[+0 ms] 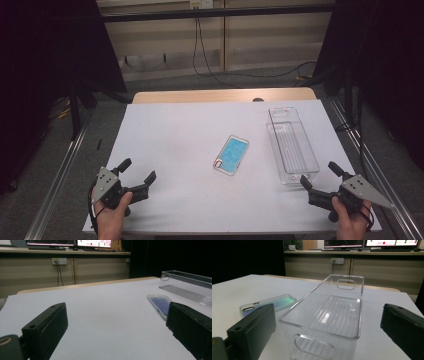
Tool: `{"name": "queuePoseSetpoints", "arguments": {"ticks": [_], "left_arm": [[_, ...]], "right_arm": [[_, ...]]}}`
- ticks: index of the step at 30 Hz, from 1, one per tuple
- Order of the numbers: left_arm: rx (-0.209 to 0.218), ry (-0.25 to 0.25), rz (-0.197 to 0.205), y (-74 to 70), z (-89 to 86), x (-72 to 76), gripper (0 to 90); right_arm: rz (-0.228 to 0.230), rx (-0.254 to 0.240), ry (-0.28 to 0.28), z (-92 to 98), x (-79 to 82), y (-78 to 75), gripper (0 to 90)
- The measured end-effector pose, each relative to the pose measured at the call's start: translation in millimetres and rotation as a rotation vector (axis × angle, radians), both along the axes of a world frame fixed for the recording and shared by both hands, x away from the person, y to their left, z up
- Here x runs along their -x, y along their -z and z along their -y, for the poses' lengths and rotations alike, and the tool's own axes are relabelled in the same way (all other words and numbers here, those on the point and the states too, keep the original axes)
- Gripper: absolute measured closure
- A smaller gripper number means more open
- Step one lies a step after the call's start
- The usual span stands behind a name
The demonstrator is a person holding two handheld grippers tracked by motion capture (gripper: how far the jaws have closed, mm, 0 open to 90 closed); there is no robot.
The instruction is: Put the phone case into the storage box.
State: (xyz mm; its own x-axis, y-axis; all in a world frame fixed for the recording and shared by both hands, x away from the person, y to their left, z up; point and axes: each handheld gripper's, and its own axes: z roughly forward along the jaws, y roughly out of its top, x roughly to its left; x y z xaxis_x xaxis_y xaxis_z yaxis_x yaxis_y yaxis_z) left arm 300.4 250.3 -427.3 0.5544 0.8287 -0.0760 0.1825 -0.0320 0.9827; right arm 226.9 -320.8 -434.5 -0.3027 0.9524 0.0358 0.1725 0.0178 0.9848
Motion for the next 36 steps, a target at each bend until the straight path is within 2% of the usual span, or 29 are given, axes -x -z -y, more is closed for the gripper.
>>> {"name": "queuePoseSetpoints", "arguments": {"ticks": [5, 10, 14, 16, 17, 19, 21, 24, 27, 28, 29, 31, 35, 36], "left_arm": [[-0.010, 0.006, -0.010, 0.7, 3.1, -0.3, 3.4], [-0.002, 0.007, -0.019, 0.2, 6.2, -2.9, 3.3], [0.000, 0.040, -0.048, 1.4, 14.6, -3.9, 3.8], [-0.014, 0.056, -0.058, 1.6, 16.9, -4.4, 3.8], [-0.034, 0.070, -0.055, 1.4, 18.2, -4.9, 3.8], [-0.042, 0.107, -0.054, 0.5, 21.2, -4.7, 3.3], [-0.047, 0.116, -0.065, 0.7, 23.6, -4.0, 4.1], [-0.061, 0.107, -0.105, 0.4, 28.8, -1.4, 6.5], [-0.058, 0.121, -0.102, -1.1, 31.4, -0.9, 5.8], [-0.033, 0.153, -0.115, -2.7, 34.5, -2.4, 5.7], [-0.033, 0.153, -0.115, -2.7, 34.5, -2.4, 5.4], [-0.016, 0.187, -0.139, -2.4, 39.8, -6.2, 4.4], [-0.022, 0.207, -0.139, -2.7, 46.2, -9.1, 4.3], [-0.003, 0.227, -0.133, -4.8, 51.1, -11.1, 4.3]], "right_arm": [[0.002, -0.005, -0.004, 0.0, -0.3, 0.3, 0.0], [0.001, -0.007, -0.004, 1.3, 1.2, 0.4, 0.0], [0.003, -0.009, -0.008, 1.7, 3.6, 0.1, 0.0], [0.005, -0.006, -0.009, 1.3, 3.6, 0.0, 0.0], [0.006, -0.003, -0.009, 1.1, 3.2, -0.1, 0.0], [0.004, -0.004, -0.011, 1.7, 2.3, -0.4, 0.0], [0.004, -0.004, -0.011, 1.6, 1.3, -0.5, 0.0], [0.001, -0.001, -0.021, 0.2, 0.0, -0.4, 0.0], [0.003, -0.006, -0.023, 0.6, -0.5, -0.6, 0.0], [0.004, -0.010, -0.017, 1.9, -1.0, -0.5, 0.0], [0.004, -0.012, -0.017, 2.3, -1.2, -0.4, 0.0], [0.005, -0.014, -0.014, 2.7, -1.6, -0.5, 0.0], [0.005, -0.013, -0.017, 2.1, -1.8, -0.6, 0.0], [0.006, -0.010, -0.019, 1.9, -1.4, -0.6, 0.0]]}}
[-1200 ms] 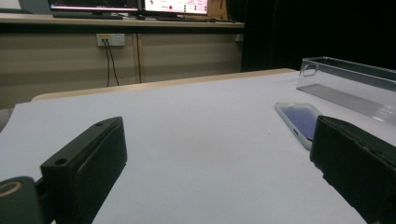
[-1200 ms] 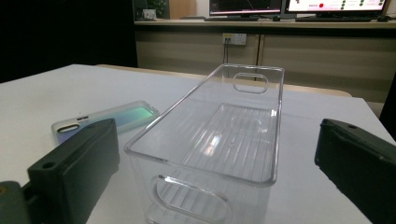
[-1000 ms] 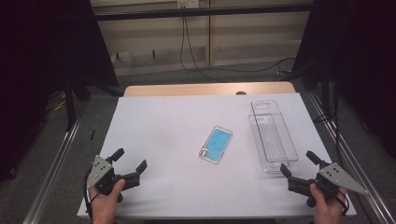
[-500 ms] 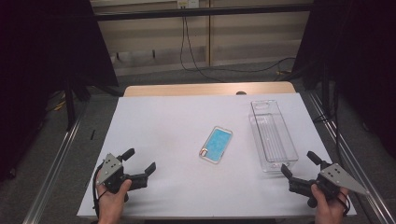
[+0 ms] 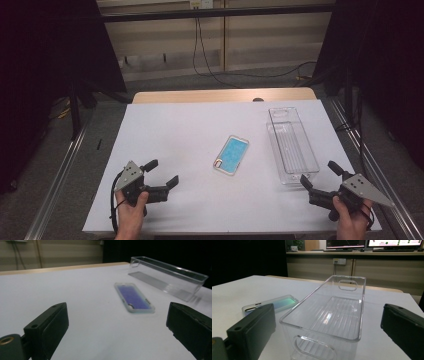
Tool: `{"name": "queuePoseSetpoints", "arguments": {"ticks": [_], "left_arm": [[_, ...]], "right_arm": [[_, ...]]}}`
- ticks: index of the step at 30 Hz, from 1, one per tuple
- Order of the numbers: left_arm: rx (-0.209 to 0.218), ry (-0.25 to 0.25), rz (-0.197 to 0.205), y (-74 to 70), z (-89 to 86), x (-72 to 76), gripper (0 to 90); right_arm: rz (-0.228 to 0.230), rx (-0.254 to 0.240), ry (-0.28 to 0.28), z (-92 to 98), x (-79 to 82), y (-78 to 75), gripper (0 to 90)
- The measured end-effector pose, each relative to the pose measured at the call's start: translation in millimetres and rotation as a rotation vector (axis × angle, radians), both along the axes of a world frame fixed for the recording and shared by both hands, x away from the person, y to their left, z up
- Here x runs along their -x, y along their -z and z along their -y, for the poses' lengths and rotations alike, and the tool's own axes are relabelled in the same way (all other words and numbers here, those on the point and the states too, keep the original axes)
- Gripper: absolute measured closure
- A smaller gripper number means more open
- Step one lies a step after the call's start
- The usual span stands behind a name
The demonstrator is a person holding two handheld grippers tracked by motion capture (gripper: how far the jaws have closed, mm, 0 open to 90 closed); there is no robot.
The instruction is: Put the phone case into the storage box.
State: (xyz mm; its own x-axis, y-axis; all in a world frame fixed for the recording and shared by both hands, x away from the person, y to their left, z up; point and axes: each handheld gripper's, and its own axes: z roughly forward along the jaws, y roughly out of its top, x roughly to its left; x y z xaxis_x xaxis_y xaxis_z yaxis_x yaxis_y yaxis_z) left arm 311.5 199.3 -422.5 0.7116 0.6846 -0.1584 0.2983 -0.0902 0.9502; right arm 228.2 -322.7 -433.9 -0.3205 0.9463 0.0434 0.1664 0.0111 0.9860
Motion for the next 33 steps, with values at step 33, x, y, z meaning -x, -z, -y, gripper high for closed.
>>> {"name": "queuePoseSetpoints", "arguments": {"ticks": [33], "left_arm": [[-0.007, 0.107, 0.127, -14.9, 83.5, -29.1, 2.3]], "right_arm": [[0.012, 0.010, 0.002, -1.4, 2.7, -1.3, 0.0]]}}
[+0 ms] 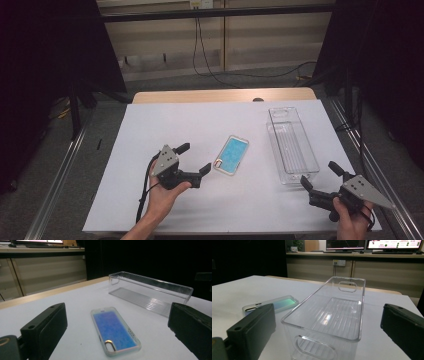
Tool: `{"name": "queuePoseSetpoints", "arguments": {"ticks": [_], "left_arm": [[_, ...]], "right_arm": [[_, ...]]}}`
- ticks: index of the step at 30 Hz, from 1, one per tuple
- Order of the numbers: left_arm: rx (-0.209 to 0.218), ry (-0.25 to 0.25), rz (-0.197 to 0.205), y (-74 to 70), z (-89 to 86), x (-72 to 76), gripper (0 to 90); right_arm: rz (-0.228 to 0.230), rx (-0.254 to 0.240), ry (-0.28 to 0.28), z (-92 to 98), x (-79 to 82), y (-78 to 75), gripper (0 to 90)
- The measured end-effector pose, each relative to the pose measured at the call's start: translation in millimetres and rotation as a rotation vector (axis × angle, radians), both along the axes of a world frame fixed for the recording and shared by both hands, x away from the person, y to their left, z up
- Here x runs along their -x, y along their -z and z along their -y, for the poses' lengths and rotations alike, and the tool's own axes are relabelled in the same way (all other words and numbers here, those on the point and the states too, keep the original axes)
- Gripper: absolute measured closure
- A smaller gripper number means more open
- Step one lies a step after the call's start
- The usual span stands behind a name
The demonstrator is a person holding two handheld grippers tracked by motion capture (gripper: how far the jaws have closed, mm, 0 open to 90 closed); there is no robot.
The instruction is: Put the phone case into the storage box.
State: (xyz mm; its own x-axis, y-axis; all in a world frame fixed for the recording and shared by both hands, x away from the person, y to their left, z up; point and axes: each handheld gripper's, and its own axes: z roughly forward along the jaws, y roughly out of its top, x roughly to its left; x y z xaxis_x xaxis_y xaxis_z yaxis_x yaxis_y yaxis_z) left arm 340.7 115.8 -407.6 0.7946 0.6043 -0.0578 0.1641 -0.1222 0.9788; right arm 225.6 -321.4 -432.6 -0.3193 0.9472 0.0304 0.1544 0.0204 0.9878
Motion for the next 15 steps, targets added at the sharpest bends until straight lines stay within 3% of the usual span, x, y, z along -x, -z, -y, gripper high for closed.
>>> {"name": "queuePoseSetpoints", "arguments": {"ticks": [4, 15], "left_arm": [[0.006, 0.012, -0.025, 1.2, 5.6, -2.5, 1.2], [-0.005, 0.049, 0.018, -2.1, 30.8, -19.5, 4.5]], "right_arm": [[0.002, -0.002, -0.003, 0.3, 0.0, -0.1, 0.0], [0.000, -0.003, -0.010, -0.2, -0.3, 0.0, 0.0]]}}
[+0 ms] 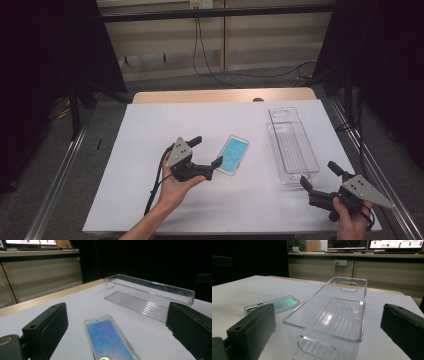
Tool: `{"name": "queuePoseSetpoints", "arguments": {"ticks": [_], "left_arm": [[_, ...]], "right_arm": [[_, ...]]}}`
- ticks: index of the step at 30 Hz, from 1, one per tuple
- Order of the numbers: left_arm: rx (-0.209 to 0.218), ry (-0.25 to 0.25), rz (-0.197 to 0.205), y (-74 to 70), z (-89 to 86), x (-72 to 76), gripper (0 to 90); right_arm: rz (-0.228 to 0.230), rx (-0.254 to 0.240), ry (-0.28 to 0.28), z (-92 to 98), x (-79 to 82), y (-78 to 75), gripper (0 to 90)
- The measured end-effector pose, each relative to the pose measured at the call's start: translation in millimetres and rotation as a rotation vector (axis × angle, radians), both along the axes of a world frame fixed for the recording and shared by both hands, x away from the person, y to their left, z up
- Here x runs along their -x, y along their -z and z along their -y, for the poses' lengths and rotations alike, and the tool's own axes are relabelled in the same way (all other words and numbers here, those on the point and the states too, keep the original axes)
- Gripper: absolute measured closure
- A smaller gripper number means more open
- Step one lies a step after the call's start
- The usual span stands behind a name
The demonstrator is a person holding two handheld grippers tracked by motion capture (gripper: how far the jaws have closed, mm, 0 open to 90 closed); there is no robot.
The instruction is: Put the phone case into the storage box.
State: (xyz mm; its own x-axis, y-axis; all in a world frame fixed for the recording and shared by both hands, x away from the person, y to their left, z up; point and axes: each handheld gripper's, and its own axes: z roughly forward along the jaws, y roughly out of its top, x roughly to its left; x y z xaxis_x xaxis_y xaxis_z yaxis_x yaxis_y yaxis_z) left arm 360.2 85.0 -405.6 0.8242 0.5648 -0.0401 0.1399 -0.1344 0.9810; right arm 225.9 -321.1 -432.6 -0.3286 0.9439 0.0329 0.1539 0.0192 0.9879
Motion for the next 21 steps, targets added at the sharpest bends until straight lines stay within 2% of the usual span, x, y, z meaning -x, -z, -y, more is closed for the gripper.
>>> {"name": "queuePoseSetpoints", "arguments": {"ticks": [6, 8, 10, 13, 16, 18, 19, 21], "left_arm": [[0.007, 0.002, 0.018, -0.8, 10.9, -12.1, 4.7], [0.011, 0.002, 0.010, 2.1, 12.1, -15.1, 5.6], [-0.009, -0.007, -0.002, 5.6, 12.1, -17.1, 6.5], [-0.034, -0.010, 0.006, 5.9, 11.6, -16.7, 6.8], [-0.027, 0.001, 0.000, 6.9, 11.2, -15.4, 13.7], [-0.040, -0.008, 0.010, 7.3, 11.0, -15.3, 16.8], [-0.017, -0.006, 0.002, 7.3, 10.8, -15.6, 19.2], [-0.013, 0.001, 0.012, 5.7, 10.2, -15.8, 26.0]], "right_arm": [[0.003, 0.002, -0.006, 0.2, 1.9, -0.4, 0.0], [0.003, 0.002, -0.006, 0.1, 2.2, -0.3, 0.0], [0.004, 0.002, -0.006, 0.3, 2.5, -0.2, 0.0], [0.008, 0.004, -0.008, 0.7, 2.5, -0.3, 0.0], [0.007, 0.003, -0.007, 0.3, 3.0, -0.5, 0.0], [0.007, 0.008, -0.010, 0.3, 3.6, -0.5, 0.0], [0.007, 0.008, -0.012, 0.3, 3.8, -0.6, 0.0], [0.006, 0.007, -0.012, 0.1, 4.0, -0.5, 0.0]]}}
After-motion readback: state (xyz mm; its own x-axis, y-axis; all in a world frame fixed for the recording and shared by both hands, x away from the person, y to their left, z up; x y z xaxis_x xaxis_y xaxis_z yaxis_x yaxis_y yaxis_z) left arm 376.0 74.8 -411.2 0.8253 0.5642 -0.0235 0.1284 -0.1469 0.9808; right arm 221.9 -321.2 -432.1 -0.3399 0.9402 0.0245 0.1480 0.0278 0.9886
